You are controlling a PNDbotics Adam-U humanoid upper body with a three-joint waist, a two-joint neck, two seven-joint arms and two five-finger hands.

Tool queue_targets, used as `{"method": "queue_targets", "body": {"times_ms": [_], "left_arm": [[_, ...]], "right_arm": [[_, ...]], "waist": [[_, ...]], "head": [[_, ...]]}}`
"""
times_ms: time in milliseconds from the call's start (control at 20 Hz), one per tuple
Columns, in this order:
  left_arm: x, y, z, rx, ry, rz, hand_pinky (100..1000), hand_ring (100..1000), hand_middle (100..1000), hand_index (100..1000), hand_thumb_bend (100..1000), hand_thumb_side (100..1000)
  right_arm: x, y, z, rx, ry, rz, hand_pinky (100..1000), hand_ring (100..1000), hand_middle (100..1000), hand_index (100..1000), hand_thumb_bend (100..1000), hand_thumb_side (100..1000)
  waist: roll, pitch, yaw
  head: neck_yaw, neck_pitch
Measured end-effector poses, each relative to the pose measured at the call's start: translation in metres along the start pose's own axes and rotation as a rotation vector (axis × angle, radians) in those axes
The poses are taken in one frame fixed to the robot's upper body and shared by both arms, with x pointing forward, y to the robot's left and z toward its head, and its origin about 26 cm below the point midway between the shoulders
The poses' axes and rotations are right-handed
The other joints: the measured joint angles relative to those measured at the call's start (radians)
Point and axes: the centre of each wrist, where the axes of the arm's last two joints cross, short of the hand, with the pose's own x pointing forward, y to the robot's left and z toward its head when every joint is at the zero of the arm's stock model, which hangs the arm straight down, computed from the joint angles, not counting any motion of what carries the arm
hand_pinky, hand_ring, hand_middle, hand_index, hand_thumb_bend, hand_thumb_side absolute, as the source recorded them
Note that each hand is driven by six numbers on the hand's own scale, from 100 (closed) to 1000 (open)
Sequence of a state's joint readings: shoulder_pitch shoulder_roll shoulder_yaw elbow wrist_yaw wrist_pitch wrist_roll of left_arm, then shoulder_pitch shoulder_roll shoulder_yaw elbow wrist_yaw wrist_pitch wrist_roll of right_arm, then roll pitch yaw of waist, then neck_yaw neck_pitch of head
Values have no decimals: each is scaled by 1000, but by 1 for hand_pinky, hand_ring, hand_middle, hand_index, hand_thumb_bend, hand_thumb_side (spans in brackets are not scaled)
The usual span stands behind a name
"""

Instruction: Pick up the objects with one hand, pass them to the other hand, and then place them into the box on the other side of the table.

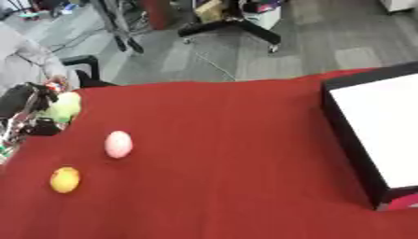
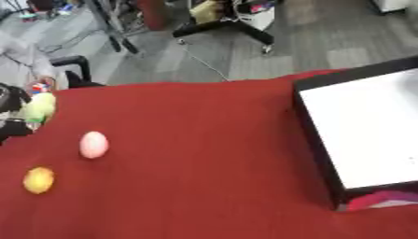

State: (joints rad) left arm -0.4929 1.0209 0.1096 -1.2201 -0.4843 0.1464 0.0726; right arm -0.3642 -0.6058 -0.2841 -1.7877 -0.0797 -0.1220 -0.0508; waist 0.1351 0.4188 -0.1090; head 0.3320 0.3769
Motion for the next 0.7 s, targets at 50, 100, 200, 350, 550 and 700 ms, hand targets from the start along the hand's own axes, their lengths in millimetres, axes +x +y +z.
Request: {"method": "queue_targets", "body": {"times_ms": [50, 100, 200, 350, 550, 700], "left_arm": [[6, 2, 0, 1, -26, 7, 588, 454, 358, 425, 313, 100], [14, 5, 1, 5, -56, 16, 592, 455, 357, 427, 312, 100], [28, 9, 2, 6, -118, 37, 601, 456, 354, 427, 312, 100], [48, 16, 6, 3, -212, 75, 611, 452, 349, 426, 311, 100], [72, 21, 15, -24, -306, 120, 619, 451, 347, 427, 313, 100], [89, 24, 21, -50, -371, 143, 623, 448, 343, 427, 311, 100]], "right_arm": [[1, 1, -2, 0, -8, -5, 949, 994, 1000, 962, 510, 393], [3, 0, -5, 0, -18, -7, 949, 993, 1000, 962, 507, 393], [8, 1, -11, 4, -42, -16, 948, 992, 1000, 961, 503, 394], [14, 2, -20, 15, -77, -32, 947, 991, 1000, 960, 498, 396], [20, 5, -31, 31, -109, -57, 946, 990, 1000, 961, 491, 398], [27, 9, -41, 54, -140, -74, 946, 993, 1000, 963, 490, 397]], "waist": [[-3, -8, 3], [-7, -12, 7], [-12, -16, 14], [-21, -34, 25], [-32, -51, 33], [-37, -83, 37]], "head": [[-10, 1], [-20, 4], [-42, 9], [-79, 20], [-126, 39], [-159, 55]]}}
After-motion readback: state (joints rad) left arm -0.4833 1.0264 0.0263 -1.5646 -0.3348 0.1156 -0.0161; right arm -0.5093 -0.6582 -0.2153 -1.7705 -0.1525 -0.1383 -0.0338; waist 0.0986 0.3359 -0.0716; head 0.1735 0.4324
